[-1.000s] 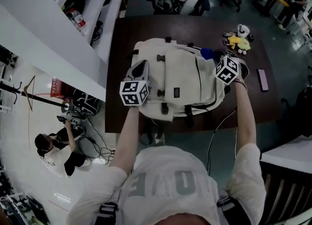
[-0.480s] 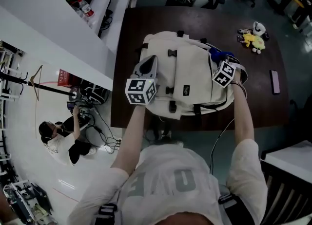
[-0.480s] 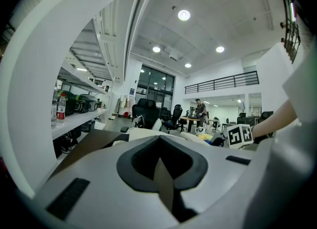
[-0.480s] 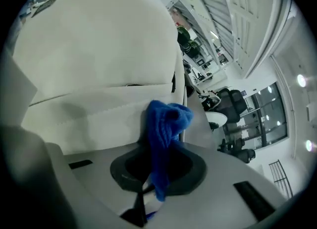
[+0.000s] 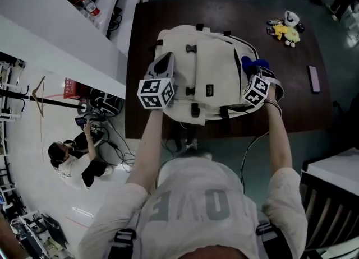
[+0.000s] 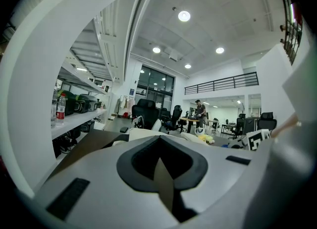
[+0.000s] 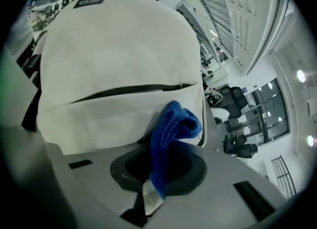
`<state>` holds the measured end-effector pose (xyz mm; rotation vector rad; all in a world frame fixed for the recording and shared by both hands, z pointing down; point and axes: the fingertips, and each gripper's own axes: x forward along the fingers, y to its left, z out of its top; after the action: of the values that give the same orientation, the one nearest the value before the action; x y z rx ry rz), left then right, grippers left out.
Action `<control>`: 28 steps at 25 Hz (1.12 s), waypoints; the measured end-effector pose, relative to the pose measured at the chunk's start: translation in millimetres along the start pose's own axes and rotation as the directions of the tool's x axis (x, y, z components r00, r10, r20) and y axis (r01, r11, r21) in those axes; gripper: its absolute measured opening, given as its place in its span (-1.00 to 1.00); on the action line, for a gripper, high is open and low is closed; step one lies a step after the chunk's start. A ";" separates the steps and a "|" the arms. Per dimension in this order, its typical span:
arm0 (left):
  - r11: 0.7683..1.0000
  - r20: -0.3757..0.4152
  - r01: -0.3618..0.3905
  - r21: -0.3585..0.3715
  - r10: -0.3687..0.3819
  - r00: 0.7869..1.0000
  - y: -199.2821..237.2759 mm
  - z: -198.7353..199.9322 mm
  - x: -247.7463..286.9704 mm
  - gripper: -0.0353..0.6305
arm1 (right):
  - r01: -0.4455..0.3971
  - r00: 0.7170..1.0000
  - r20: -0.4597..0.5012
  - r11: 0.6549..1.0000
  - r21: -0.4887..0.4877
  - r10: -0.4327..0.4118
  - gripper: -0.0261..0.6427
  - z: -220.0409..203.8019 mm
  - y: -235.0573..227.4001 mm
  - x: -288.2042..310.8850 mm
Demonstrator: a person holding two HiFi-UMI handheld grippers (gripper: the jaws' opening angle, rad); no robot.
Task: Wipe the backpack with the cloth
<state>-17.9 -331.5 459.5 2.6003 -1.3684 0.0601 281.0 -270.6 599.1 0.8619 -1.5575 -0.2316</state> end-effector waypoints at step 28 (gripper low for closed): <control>1.000 -0.016 -0.012 0.025 0.013 1.000 0.7 -2.8 1.3 -0.88 | -0.046 0.999 0.012 0.998 0.050 0.046 -0.81 -21.9 136.9 -94.0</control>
<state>-17.5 -332.4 462.6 2.6060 -1.3876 0.1004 243.1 -108.1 613.9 0.8642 -1.5971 -0.1647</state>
